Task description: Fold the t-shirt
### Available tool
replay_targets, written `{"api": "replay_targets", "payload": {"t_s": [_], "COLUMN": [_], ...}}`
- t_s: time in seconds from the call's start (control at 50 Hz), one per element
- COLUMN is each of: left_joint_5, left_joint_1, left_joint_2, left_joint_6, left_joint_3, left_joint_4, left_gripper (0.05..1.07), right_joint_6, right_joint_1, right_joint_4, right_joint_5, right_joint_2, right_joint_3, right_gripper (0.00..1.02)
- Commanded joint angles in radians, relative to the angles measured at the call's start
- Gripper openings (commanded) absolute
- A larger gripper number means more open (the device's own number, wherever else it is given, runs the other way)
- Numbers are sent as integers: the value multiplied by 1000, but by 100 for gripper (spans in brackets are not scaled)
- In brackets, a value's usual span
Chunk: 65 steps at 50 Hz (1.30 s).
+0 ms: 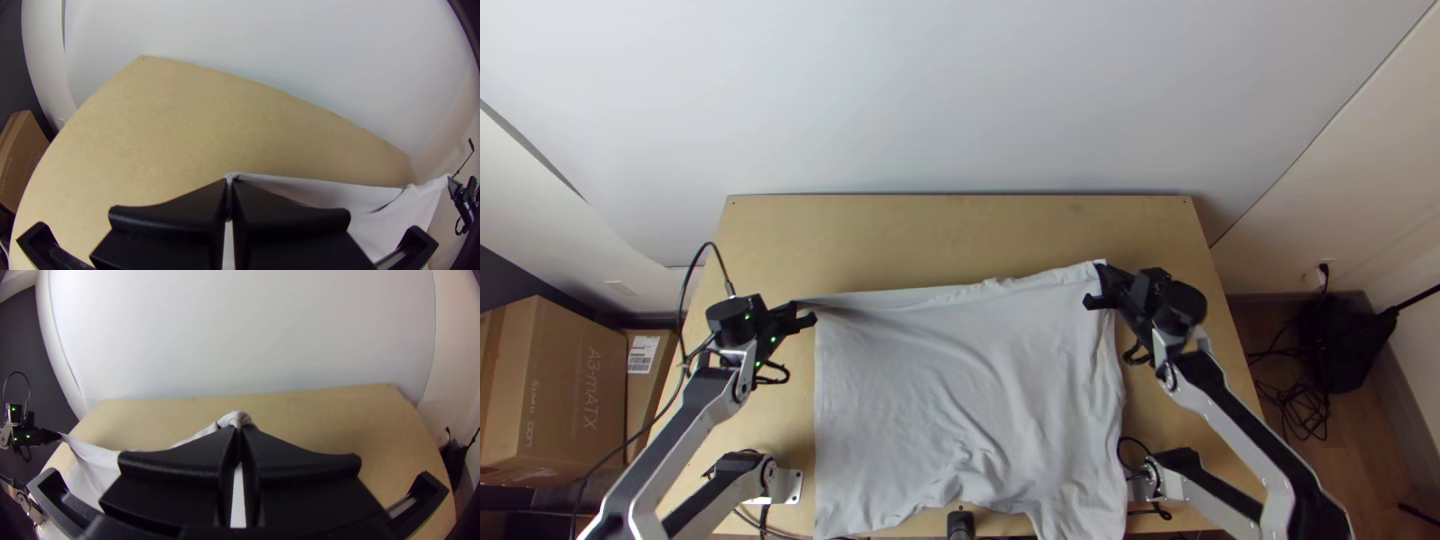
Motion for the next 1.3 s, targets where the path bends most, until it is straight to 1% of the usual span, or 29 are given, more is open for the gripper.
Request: {"api": "replay_targets", "payload": {"t_s": [0.0,0.14,0.38,0.62,0.9,1.16,1.2,1.22,1.28], "left_joint_5": [1,1,11,27,32,32,29,29,29], "left_joint_1": [4,20,49,64,78,75,72,72,70], "left_joint_2": [181,362,607,799,1021,1137,1144,1149,1160], "left_joint_6": [-21,-21,-13,1,9,6,1,-1,-7], "left_joint_3": [47,143,347,550,843,1019,1033,1044,1076], "left_joint_4": [101,170,171,170,110,52,56,56,45], "left_gripper": [8,8,8,8,8,8,8,8,8], "right_joint_6": [19,14,2,-26,-26,-9,0,8,48], "right_joint_1": [-27,-39,-60,-62,-68,-67,-65,-65,-67], "right_joint_4": [38,38,38,19,1,-86,-119,-140,-201], "right_joint_5": [4,4,2,-4,-4,-4,-4,-4,-4], "right_joint_2": [185,383,627,793,938,1052,1058,1063,1086], "right_joint_3": [81,212,434,623,804,986,1014,1031,1094], "right_gripper": [2,2,2,2,2,3,12,19,35]}}
